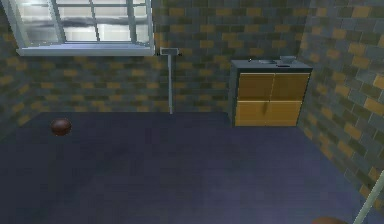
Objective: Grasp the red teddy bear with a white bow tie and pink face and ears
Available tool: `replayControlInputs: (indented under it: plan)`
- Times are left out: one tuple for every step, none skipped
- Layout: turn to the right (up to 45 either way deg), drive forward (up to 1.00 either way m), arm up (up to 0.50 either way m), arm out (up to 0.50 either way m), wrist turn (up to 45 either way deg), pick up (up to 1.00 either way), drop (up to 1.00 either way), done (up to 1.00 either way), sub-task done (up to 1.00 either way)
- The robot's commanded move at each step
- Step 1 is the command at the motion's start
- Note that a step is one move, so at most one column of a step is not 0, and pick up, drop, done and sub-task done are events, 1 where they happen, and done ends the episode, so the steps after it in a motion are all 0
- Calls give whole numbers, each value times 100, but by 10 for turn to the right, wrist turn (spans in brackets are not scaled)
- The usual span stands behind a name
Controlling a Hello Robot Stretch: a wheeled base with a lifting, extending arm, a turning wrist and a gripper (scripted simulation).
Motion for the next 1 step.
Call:
replayControlInputs:
  plan:
    - [0, 0, 0, 0, 0, 100, 0, 0, 0]
